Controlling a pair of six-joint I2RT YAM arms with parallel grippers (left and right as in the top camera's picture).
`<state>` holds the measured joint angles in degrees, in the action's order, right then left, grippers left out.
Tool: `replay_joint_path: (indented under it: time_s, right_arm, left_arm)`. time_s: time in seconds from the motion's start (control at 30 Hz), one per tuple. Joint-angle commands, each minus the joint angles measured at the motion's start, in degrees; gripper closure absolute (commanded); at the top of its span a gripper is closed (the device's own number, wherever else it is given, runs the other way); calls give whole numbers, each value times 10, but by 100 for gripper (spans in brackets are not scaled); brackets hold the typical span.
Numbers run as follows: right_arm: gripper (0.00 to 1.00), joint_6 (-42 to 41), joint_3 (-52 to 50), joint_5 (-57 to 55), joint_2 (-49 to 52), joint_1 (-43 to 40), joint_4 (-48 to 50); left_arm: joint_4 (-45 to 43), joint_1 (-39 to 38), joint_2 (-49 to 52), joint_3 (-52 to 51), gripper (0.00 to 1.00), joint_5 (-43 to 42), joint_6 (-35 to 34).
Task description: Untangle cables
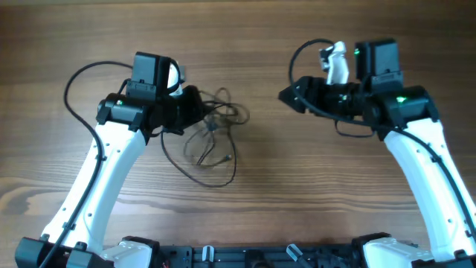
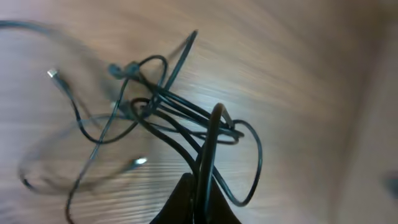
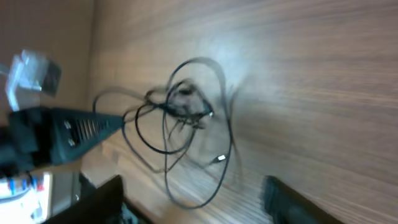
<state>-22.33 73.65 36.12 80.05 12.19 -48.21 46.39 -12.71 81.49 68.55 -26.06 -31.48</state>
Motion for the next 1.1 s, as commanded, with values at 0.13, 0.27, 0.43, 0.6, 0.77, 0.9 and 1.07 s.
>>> replay_joint_path:
  time_s: [0.13, 0.27, 0.43, 0.6, 0.77, 0.9, 1.07]
  right_arm:
    - [17, -66, 7, -9, 39, 76, 5]
    - [18, -96, 7, -9, 62, 104, 21]
    - [46, -111, 7, -10, 96, 130, 36]
    - [96, -111, 7, -9, 115, 131, 35]
    - [96, -91, 8, -15, 81, 128, 49]
    - [96, -93, 15, -87, 11, 103, 46]
    - [96, -112, 15, -252, -78, 68, 25]
  left_arm:
    - [-54, -1, 1, 0, 96, -195, 8]
    - [-62, -2, 1, 0, 96, -196, -24]
    - [-67, -2, 0, 0, 96, -196, -24]
    - [-64, -2, 0, 0, 96, -192, -24]
    - [9, -2, 1, 0, 95, -5, -24]
    - [109, -2, 5, 0, 96, 217, -51]
    - [168, -2, 17, 0, 96, 356, -115]
